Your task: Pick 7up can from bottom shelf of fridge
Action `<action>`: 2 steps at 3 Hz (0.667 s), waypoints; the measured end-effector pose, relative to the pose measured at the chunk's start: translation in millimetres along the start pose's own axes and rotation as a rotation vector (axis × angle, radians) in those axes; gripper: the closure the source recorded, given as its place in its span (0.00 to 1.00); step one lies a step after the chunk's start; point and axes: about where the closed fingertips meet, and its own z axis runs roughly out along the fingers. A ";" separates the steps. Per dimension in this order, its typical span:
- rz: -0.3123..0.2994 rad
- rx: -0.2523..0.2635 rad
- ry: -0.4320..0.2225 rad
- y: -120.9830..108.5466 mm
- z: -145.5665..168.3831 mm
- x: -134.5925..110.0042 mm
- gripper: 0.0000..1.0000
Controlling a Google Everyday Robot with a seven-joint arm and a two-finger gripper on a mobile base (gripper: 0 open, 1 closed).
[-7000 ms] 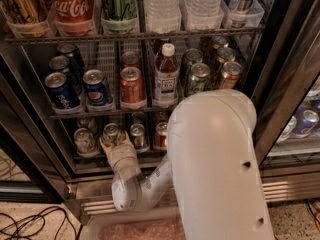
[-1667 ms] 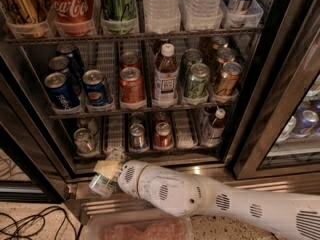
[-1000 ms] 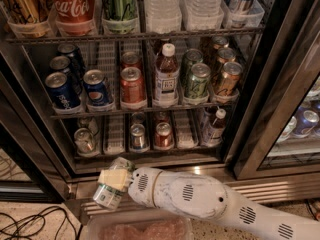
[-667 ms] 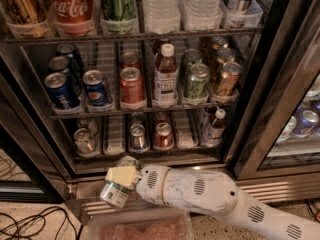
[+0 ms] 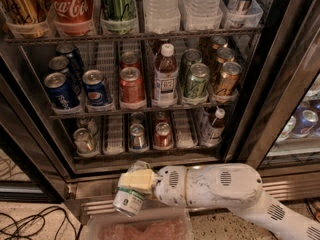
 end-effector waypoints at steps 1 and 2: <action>0.010 0.008 -0.027 -2.7 1.2 -7.0 1.00; 0.020 0.019 -0.055 -4.5 3.1 -8.4 1.00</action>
Offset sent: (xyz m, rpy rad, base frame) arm -0.0106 0.0056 -0.0012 0.0076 0.0329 0.0923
